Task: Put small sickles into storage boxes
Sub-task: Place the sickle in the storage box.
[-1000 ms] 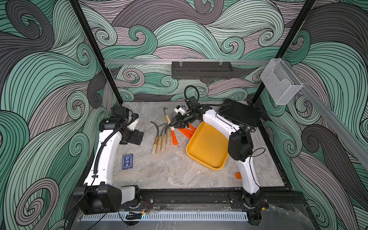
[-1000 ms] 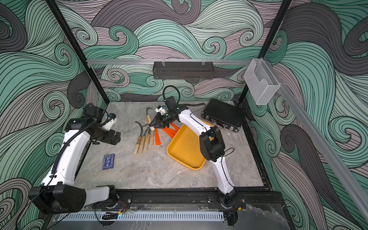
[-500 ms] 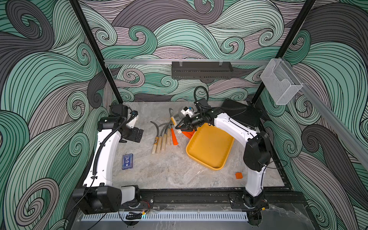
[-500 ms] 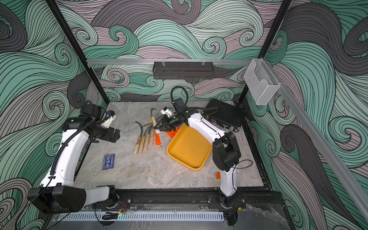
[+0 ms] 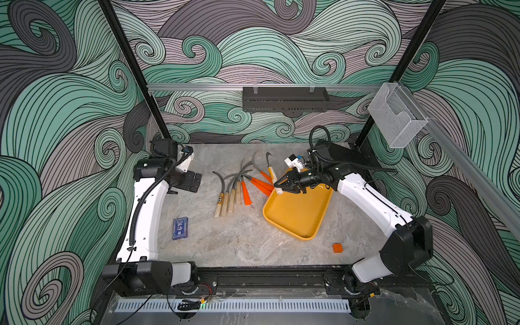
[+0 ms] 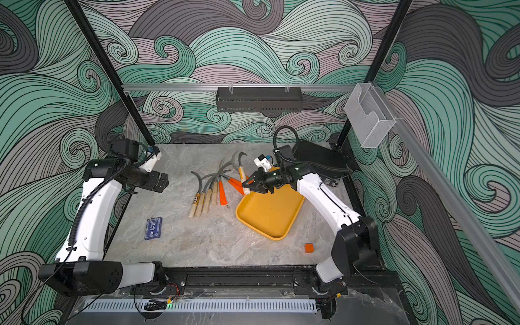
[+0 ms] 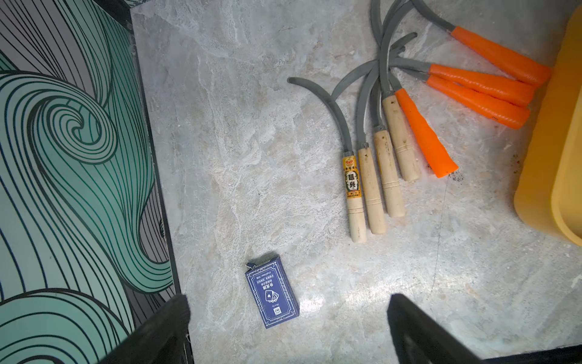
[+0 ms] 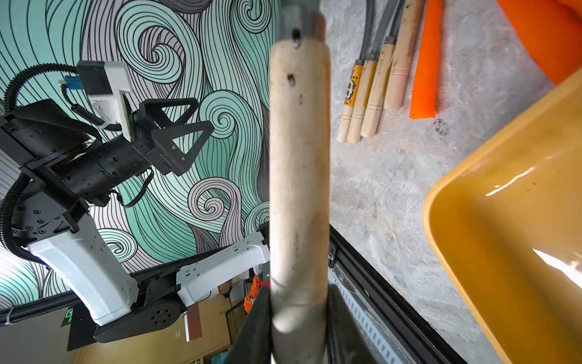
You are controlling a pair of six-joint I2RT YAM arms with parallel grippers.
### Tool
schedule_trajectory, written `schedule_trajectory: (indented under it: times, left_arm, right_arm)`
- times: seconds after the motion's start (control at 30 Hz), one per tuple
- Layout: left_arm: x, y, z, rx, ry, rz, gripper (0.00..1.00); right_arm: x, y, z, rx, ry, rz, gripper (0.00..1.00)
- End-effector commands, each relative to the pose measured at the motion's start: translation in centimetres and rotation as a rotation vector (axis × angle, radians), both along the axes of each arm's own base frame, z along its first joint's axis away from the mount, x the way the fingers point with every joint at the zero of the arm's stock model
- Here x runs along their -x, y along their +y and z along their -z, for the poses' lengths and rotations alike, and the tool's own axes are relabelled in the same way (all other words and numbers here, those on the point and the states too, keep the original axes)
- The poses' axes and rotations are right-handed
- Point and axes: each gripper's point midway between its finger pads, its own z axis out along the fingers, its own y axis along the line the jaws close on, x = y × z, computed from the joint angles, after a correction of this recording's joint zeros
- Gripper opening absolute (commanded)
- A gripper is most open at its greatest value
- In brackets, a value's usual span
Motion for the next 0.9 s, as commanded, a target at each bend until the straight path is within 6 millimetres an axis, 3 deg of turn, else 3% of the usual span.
schedule_trajectory:
  times: [0.0,0.2,0.43,0.87]
  left_arm:
    - [0.0,-0.5,-0.9,0.025,-0.007,0.008,0.98]
    - [-0.1,-0.6,-1.3,0.026,-0.014,0.014,0.99]
    - [0.1,-0.9,-1.3,0.038,-0.008,0.024,0.99]
    - [0.6,-1.2,-0.9,0.056,-0.01,0.024,0.99]
  right_arm:
    - [1.2,-2.3,0.1,0.047,-0.04,0.034,0.18]
    - [2.7,-5.8,3.0,0.167,-0.025,0.112,0.18]
    - [3.1,-8.0,6.5,0.315,-0.003,0.173,0.18]
    - [0.9,-9.4,11.3,0.47,0.046,0.231,0.19]
